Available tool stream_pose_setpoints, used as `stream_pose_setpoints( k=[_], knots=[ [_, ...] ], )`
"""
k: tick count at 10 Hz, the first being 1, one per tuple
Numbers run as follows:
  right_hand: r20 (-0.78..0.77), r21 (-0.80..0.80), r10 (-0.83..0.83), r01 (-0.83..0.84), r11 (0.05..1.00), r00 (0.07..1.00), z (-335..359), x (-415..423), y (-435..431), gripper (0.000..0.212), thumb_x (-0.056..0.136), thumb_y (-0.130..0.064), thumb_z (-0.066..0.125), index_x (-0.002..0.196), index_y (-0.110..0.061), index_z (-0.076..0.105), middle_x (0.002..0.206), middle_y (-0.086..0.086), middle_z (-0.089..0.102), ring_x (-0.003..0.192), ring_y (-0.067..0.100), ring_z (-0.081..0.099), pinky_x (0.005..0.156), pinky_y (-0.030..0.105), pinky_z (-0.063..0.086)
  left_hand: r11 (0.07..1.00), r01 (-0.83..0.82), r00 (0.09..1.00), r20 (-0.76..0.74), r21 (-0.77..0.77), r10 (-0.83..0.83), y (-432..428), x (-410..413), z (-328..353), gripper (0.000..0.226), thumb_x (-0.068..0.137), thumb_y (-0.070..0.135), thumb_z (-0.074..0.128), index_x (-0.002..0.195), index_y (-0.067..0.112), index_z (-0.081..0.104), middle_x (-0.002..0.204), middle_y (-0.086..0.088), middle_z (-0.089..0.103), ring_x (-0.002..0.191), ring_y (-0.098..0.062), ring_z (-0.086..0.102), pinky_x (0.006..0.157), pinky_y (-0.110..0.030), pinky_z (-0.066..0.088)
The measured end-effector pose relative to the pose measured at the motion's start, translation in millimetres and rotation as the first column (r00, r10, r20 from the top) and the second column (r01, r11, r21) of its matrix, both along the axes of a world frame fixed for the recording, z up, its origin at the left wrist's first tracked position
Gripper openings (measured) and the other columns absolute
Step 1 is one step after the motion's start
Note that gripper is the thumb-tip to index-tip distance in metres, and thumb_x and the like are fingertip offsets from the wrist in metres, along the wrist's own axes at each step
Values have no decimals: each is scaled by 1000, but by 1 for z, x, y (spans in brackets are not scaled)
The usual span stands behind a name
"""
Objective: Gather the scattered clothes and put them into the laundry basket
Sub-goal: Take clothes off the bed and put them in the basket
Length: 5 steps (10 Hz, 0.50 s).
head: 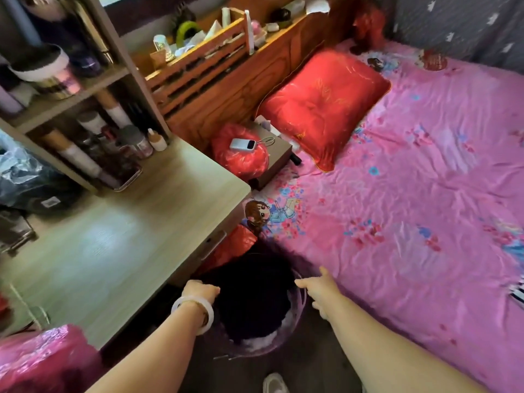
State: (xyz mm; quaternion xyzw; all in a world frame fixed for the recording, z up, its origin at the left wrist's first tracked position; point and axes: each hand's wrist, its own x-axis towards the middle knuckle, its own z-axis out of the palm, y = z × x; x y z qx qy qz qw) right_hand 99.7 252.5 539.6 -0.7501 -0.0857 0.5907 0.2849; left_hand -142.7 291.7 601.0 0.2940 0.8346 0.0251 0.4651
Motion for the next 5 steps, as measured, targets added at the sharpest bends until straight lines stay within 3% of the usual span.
stream_pose_setpoints(
  k=[1, 2, 3, 5],
  knots=[
    [-88, -25, -41, 39, 999, 995, -2, 30, -20, 91, 80, -5, 71, 152, -23, 19, 129, 14, 58, 119, 30, 57, 97, 42, 45, 987, 155, 985, -72, -44, -158, 7, 25, -4, 42, 91, 13, 61, 130, 0, 52, 125, -14, 60, 117, -29, 57, 78, -27, 40],
    [-143, -43, -130, 125, 991, 981, -6, 84, -43, 73, 88, -3, 62, 150, -15, 27, 118, 11, 63, 104, 27, 62, 88, 37, 48, 969, 247, 968, -40, -5, -247, 14, 66, 0, 37, 91, 9, 59, 126, -3, 57, 122, -19, 61, 119, -31, 56, 75, -26, 39],
    [-127, -62, -262, 256, 965, 957, -8, 155, -66, 56, 90, -1, 58, 142, -8, 39, 106, 13, 65, 95, 29, 65, 78, 36, 52, 945, 325, 946, -7, 43, -325, 21, 129, 4, 40, 91, 6, 58, 129, -4, 54, 134, -21, 55, 125, -33, 52, 86, -28, 43],
    [-126, -33, -471, 471, 882, 873, -1, 303, -104, 39, 93, -1, 50, 132, -5, 48, 93, 13, 65, 78, 26, 65, 60, 31, 49, 888, 428, 896, 51, 171, -441, 29, 330, 12, 39, 87, 3, 60, 127, 1, 57, 128, -18, 59, 119, -31, 57, 87, -28, 46]
  ],
)
